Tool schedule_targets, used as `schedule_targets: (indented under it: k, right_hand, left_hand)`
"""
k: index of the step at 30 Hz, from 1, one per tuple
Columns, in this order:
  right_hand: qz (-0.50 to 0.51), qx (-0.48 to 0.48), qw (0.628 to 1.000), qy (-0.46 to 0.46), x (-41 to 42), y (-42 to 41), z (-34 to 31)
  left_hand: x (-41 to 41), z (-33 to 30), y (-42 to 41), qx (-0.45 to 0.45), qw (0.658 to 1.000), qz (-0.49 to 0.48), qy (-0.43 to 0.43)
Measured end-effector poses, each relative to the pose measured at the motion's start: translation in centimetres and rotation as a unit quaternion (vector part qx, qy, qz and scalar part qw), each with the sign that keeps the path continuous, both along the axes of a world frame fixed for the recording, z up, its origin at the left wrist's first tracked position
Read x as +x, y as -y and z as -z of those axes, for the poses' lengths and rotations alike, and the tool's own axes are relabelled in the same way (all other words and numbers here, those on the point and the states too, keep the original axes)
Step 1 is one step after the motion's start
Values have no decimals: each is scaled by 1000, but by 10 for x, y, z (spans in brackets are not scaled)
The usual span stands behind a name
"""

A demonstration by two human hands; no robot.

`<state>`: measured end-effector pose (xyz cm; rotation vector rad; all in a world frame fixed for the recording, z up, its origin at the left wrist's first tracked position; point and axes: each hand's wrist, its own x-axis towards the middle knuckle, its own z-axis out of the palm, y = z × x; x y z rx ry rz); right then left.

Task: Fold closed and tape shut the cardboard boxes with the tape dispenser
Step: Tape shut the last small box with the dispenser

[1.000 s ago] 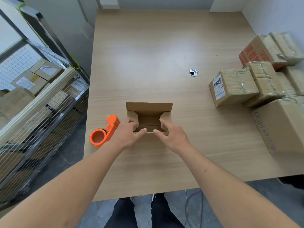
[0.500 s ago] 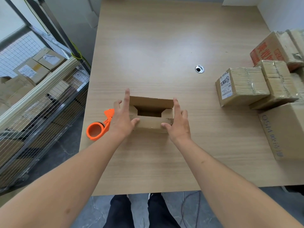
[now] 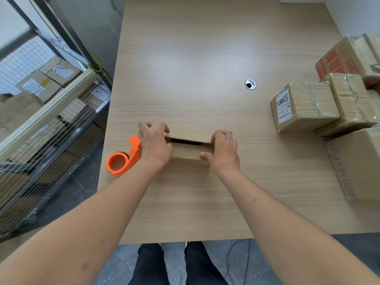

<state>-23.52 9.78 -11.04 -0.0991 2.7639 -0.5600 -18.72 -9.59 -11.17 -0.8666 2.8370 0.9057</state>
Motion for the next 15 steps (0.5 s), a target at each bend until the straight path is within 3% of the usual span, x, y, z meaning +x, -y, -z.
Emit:
schedule_targets:
  k: [4,7,9,13,15]
  right_hand:
    - [-31,13,999,-9,14,2,6]
    - [-134,52,988,-55,25,15,14]
    - [-167,31,985,-32,28,27,18]
    - [-141,3,990,-3,25,38,22]
    - [-142,-1,990,0,24,37,24]
  left_hand:
    - [8,9,9,-13,996,84,30]
    - [12,5,11,-4,993,108,41]
    - [14,2,14,0,992,121,39]
    - [29,-8,30,-38,999,28,4]
    - [40,-9,42,-70,995,-27,63]
